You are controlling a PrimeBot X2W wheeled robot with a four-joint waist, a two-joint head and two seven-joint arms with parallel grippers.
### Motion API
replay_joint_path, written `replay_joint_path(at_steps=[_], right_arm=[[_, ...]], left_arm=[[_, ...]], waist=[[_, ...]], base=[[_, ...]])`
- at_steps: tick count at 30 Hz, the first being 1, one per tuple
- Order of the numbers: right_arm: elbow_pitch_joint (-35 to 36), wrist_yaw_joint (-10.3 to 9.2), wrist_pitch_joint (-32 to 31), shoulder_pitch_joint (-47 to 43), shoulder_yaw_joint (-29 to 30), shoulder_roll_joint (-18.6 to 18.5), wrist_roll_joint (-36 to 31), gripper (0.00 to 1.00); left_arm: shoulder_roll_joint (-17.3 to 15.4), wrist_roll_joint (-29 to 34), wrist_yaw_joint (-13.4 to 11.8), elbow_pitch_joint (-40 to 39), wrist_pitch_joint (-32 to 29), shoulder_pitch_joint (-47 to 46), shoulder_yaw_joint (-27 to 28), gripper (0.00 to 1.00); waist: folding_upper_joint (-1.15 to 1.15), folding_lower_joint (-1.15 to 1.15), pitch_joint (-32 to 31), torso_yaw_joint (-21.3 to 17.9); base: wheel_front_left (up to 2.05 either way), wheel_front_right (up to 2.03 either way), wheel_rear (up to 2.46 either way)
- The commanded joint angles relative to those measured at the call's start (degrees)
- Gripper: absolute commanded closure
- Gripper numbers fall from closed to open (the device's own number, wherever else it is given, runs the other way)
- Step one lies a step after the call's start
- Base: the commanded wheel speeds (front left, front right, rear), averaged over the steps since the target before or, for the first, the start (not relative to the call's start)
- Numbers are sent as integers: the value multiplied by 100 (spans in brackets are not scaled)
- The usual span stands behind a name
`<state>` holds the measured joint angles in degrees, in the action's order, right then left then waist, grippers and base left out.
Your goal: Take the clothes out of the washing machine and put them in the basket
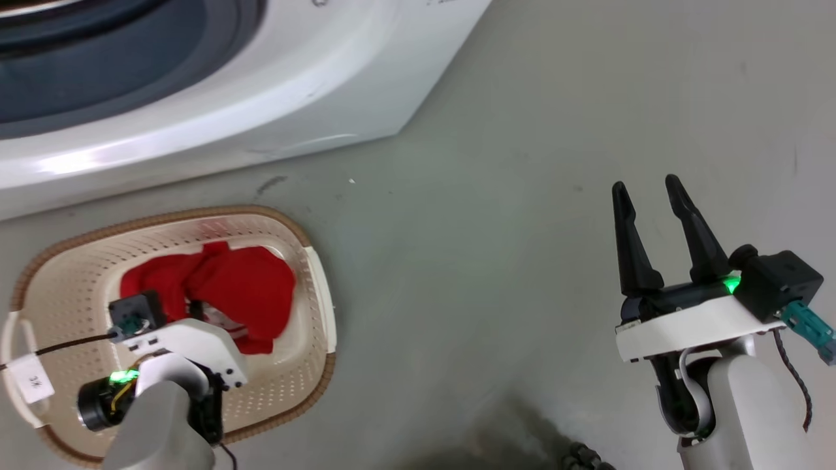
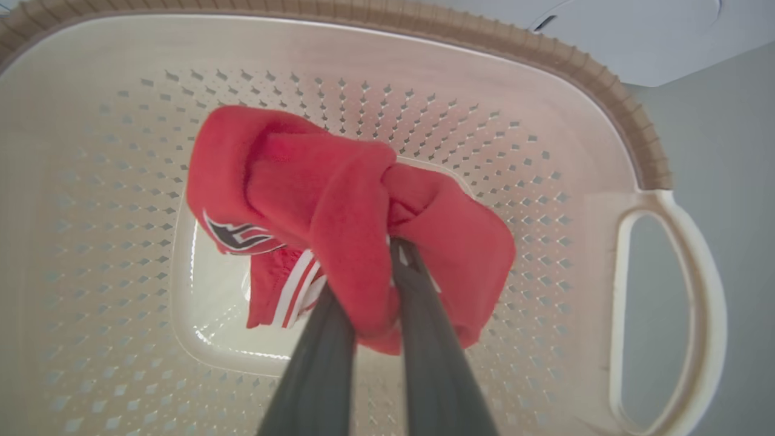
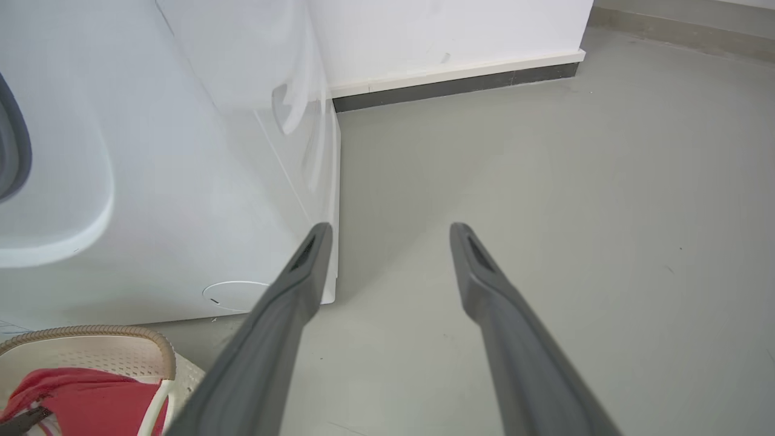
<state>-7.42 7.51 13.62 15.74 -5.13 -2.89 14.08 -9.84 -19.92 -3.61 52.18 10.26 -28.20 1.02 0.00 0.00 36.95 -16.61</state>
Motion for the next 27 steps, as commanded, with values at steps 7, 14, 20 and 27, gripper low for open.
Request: replay_joint_path(at_steps=[7,14,20,27], right_arm=[[-90,-4,127,264,-85,3,108,0],[-162,-4,158,367,-151,3,168,0],[-203,-4,157,384,-95,2,94,0],[-255,-4,155,93,2,1,-74,0]], left_arm=[[-175,-95,-32,804,311,-474,121,100],[-251,-107,28,1360,427,-700,120,85],[-143,-180,116,1617,478,-727,131,0],[37,-238,343,1349,505,-331,225,0]], waist=[[0,0,576,-324],[0,0,664,-357],[0,0,364,-263],[0,0,-552,-47]], base=[[0,0,0],[0,0,0],[0,0,0],[0,0,0]])
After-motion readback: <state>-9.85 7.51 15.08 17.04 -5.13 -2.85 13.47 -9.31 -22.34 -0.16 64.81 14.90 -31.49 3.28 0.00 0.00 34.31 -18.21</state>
